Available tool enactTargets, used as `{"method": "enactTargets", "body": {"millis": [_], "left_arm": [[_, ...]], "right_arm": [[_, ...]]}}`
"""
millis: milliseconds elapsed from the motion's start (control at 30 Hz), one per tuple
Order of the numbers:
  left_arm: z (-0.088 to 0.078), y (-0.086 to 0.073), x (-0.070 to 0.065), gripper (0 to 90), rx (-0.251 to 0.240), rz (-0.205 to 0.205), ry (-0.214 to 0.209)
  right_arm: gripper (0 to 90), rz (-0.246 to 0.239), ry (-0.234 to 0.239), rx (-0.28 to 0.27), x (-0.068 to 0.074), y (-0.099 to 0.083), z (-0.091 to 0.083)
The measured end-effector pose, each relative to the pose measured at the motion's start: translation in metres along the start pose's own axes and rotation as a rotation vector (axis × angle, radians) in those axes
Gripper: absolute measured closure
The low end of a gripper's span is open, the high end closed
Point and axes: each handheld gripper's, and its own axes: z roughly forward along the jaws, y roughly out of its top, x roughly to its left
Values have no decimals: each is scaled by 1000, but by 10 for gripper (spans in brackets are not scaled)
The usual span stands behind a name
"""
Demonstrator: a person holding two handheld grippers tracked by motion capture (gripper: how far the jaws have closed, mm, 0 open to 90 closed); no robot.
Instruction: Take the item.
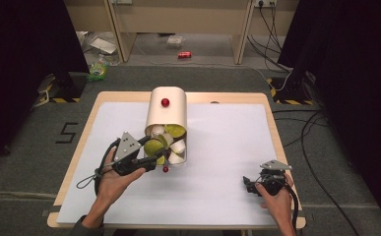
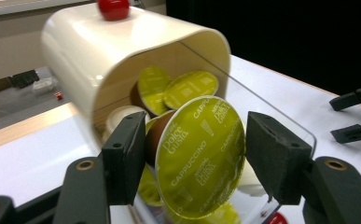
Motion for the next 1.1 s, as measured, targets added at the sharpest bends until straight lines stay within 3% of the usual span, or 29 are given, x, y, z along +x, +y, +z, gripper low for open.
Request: {"method": "enactTargets", "body": {"millis": [633, 1100], "left_arm": [[-25, -6, 32, 392, -32, -54, 66], [-42, -23, 56, 392, -32, -98, 135]], "right_arm": [[42, 0, -1, 0, 0, 0, 0], [42, 0, 0, 0, 0, 0, 0]]}}
